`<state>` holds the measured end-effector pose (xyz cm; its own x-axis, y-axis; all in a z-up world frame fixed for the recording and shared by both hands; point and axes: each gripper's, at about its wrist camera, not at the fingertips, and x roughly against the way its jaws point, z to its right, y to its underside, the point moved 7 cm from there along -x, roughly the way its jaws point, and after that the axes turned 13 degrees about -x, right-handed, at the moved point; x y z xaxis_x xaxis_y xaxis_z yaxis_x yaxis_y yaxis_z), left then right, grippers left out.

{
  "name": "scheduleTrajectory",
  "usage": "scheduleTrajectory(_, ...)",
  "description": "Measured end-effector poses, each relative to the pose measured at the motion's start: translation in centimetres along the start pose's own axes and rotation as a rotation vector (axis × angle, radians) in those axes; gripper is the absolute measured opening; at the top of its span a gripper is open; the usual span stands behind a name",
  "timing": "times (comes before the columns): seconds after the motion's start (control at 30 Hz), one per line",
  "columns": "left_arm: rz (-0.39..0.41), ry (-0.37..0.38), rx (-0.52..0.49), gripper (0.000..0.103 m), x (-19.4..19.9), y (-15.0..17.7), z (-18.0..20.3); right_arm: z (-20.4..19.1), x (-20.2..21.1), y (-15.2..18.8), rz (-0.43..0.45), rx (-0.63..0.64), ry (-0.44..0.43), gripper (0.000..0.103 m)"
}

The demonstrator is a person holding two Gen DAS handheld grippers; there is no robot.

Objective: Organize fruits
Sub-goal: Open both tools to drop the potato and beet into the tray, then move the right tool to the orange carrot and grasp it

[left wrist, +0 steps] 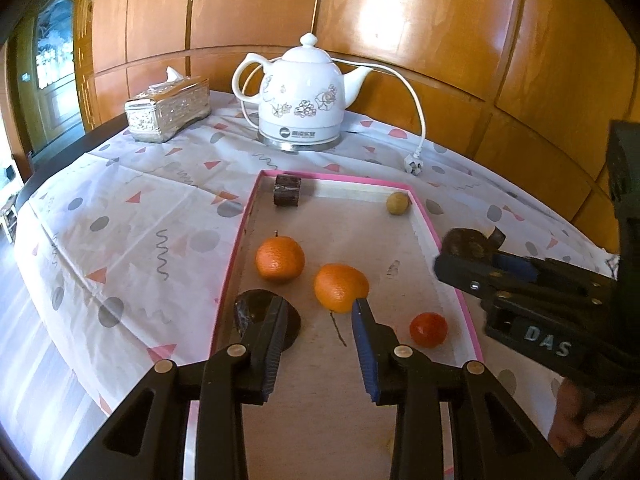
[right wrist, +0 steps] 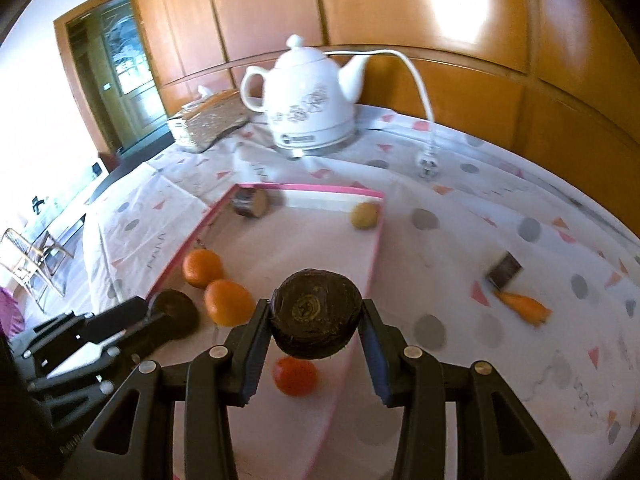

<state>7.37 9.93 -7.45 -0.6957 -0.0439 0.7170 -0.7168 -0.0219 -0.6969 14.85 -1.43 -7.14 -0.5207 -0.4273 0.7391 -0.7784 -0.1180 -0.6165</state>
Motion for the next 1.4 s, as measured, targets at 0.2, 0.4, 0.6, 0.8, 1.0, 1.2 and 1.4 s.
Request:
scheduleTrajectory(0.2, -0.009, -0.007, 0.005, 0.034, -0.2, 0.2, -0.4, -1.1, -2.4, 0.0, -0.06, -0.022, -0.027, 0.045)
scheduleTrajectory(0.4, -0.025, -0.008, 0.009, 0.034, -0.6, 0.4, -0.4, -0.8, -2.3, 0.3, -0.058, -0.069, -0.056, 0.046)
scheduleTrajectory(0.6, -0.022, 0.006, -0.004, 0.039, -0.6, 0.1, 0.3, 1.8, -0.6, 0.2, -0.009, -0.15, -0.041, 0.046)
scheduleTrajectory(0.8, -0.018, 0.029, -0.035, 0.039, -0.5, -0.3, 1.7, 8.5, 1.2, 1.3, 0.029, -0.257, 0.042, 0.046)
scheduleTrajectory(1.0, -0.019, 0.058, -0.08, 0.039, -0.8, -0.9, 3.8, 15.3, 1.9, 2.2, 0.04, -0.351, 0.149, 0.046)
scheduleTrajectory(1.2, -0.021, 0.088, -0.114, 0.039, -1.2, -1.6, 5.8, 18.4, 1.3, 1.8, 0.039, -0.337, 0.219, 0.046)
scheduleTrajectory(1.4, -0.029, 0.116, -0.14, 0.04, -1.6, -2.1, 7.5, 19.2, -0.6, 0.3, 0.0, -0.174, 0.271, 0.046)
